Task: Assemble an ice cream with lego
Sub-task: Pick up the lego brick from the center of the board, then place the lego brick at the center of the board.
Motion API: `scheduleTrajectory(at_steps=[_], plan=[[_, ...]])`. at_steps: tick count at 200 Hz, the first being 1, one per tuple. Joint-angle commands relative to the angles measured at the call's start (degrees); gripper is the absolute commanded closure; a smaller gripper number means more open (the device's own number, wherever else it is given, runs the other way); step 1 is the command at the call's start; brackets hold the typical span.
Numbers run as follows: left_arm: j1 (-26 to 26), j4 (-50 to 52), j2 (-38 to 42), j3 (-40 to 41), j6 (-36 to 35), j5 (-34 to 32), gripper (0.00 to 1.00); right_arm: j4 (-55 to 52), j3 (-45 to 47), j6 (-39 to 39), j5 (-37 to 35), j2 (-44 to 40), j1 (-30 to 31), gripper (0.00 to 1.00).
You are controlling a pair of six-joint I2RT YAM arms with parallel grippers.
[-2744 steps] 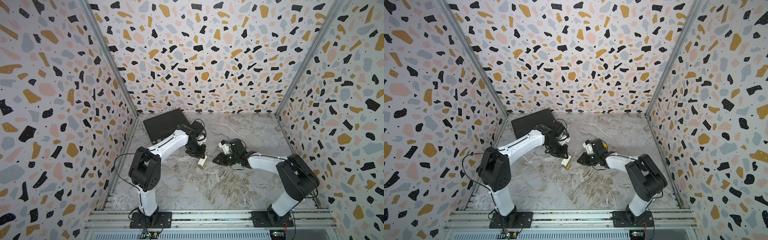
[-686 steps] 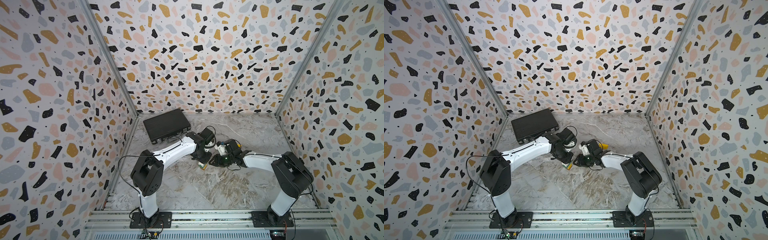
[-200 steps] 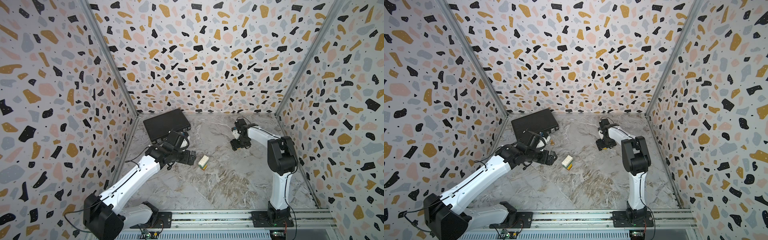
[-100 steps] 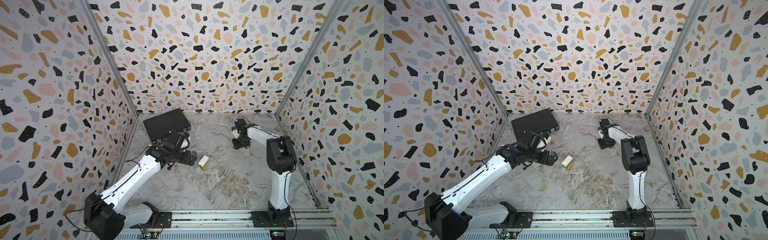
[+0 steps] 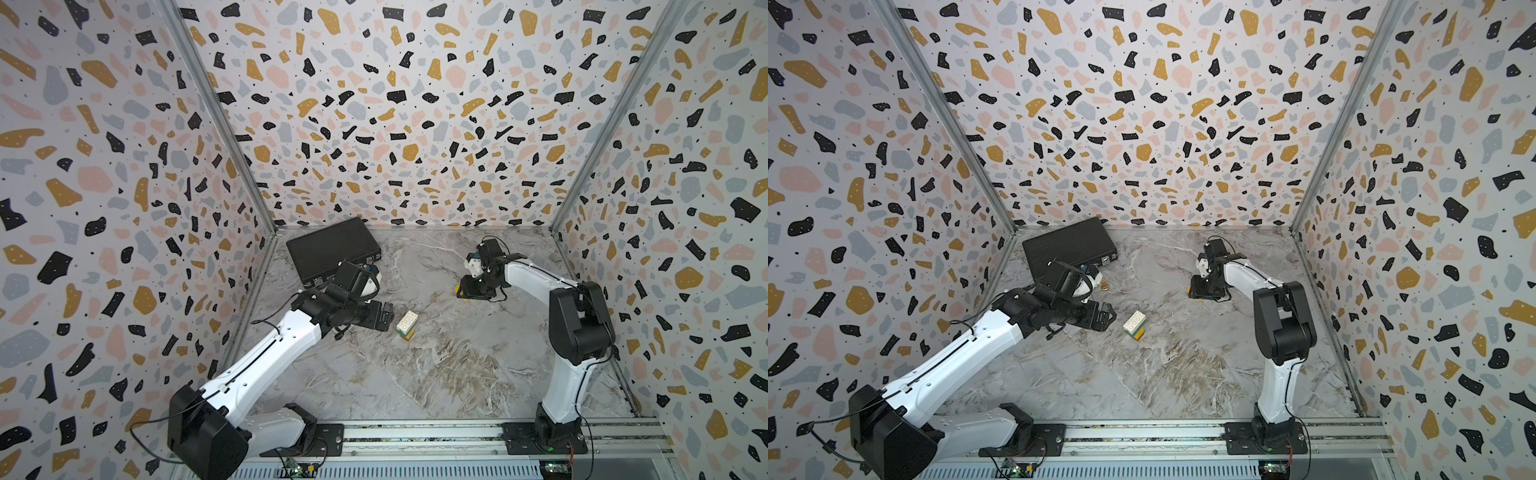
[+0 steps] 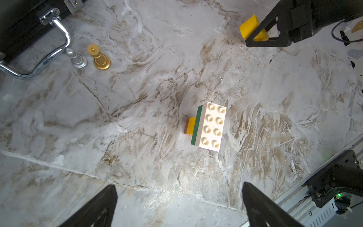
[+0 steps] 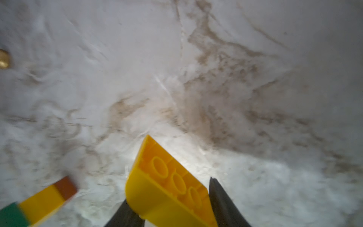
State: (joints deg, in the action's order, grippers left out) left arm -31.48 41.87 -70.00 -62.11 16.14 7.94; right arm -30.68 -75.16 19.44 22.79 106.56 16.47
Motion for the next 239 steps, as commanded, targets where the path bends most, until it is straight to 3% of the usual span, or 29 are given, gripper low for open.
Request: scheduleTrajectory(at_steps=[1, 29, 65, 102, 144, 157, 239], plan=[[0.4, -1.1, 0.2, 0.1, 0.4, 0.5, 0.00, 9.4, 6.5, 15.7, 16.3, -4.9, -0.2, 0.95], [0.4, -0.9, 0.2, 0.0, 0.3, 0.6, 0.01, 33.4, 20.7, 35.5, 27.8, -7.0, -0.2, 0.96], [0.4, -1.0, 0.2, 0.1, 0.4, 0.5, 0.01, 51.0, 33.0, 49.1, 28.1, -8.8, 0.9, 0.96], [0.4, -0.8, 0.0, 0.1, 0.4, 0.5, 0.00, 51.5, 35.2, 50.5, 25.4, -9.0, 3.8, 0.86], [0.4, -0.6, 0.1, 0.1, 0.3, 0.2, 0.01, 50.3, 36.5, 50.1, 22.1, -8.3, 5.3, 0.53], [0.4, -0.7, 0.0, 0.1, 0.2, 0.4, 0.00, 47.7, 36.5, 48.6, 20.2, -9.5, 5.3, 0.47], [0.4, -0.6, 0.2, 0.1, 0.3, 0.6, 0.00, 45.8, 36.4, 48.5, 18.0, -11.1, 5.3, 0.40]])
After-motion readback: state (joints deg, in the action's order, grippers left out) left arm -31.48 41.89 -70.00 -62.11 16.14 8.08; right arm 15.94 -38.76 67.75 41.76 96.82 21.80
